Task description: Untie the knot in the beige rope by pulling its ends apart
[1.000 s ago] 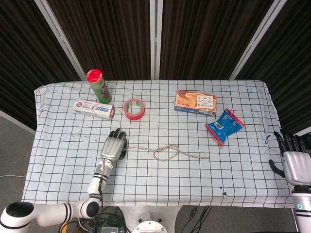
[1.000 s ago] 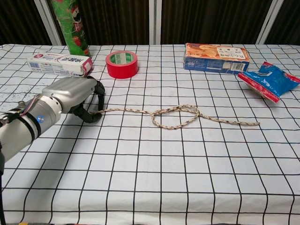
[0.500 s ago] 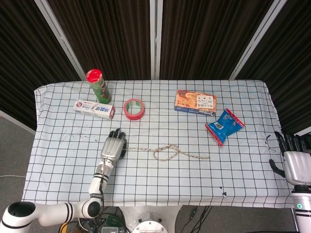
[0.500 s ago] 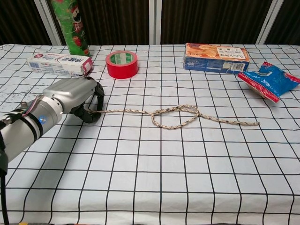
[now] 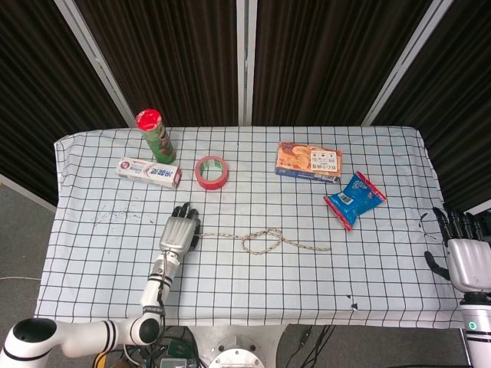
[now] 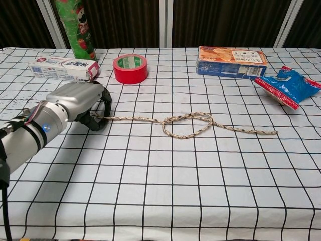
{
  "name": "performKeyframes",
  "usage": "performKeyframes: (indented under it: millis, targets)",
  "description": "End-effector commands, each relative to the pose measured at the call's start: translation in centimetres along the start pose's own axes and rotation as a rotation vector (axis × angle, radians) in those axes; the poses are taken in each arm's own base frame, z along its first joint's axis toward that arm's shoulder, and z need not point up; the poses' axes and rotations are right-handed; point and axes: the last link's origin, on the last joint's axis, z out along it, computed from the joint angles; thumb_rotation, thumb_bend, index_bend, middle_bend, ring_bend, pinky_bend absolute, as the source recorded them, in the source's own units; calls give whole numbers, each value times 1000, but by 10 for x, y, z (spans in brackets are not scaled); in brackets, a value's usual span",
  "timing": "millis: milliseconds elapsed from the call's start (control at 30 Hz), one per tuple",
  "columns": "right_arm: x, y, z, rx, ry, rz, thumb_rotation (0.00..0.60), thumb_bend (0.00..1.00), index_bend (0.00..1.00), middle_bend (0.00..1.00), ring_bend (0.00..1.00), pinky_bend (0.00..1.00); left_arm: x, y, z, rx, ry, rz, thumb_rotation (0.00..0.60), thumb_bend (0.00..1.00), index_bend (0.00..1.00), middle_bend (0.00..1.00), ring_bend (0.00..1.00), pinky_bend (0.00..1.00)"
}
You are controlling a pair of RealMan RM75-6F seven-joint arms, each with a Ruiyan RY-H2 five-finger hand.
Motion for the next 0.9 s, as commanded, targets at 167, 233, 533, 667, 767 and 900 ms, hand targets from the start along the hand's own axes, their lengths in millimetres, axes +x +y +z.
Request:
performKeyframes:
  millis: [167, 233, 533, 667, 767, 900]
  targets:
    - [-1, -4, 0, 35, 13, 2, 600, 255, 0, 0, 0, 0, 2, 1, -2, 1, -9, -11, 600, 467, 587, 214, 31, 128]
    - [-1, -7, 1, 53, 29, 5, 600, 255, 0, 0, 0, 0, 4, 1, -2, 0, 0, -9, 600, 468, 589, 216, 31, 128]
    - [-13, -22, 1, 100, -4, -18, 600, 254, 80, 0, 0, 0, 12, -6, -3, 7, 27, -17, 600, 469, 599, 223, 31, 126]
    - [-25, -35, 1, 114, -42, 10, 600, 254, 145, 0, 0, 0, 14, -12, -5, 15, 32, -22, 600, 469, 604, 223, 31, 126]
    - [-33, -43, 0, 132, -67, 20, 600, 255, 186, 0, 0, 0, 16, -16, -5, 20, 32, -23, 600, 469, 605, 223, 31, 125]
    - [-45, -56, 2, 152, -107, 32, 600, 254, 214, 2, 0, 0, 16, -19, -6, 23, 30, -26, 600, 469, 605, 223, 31, 124]
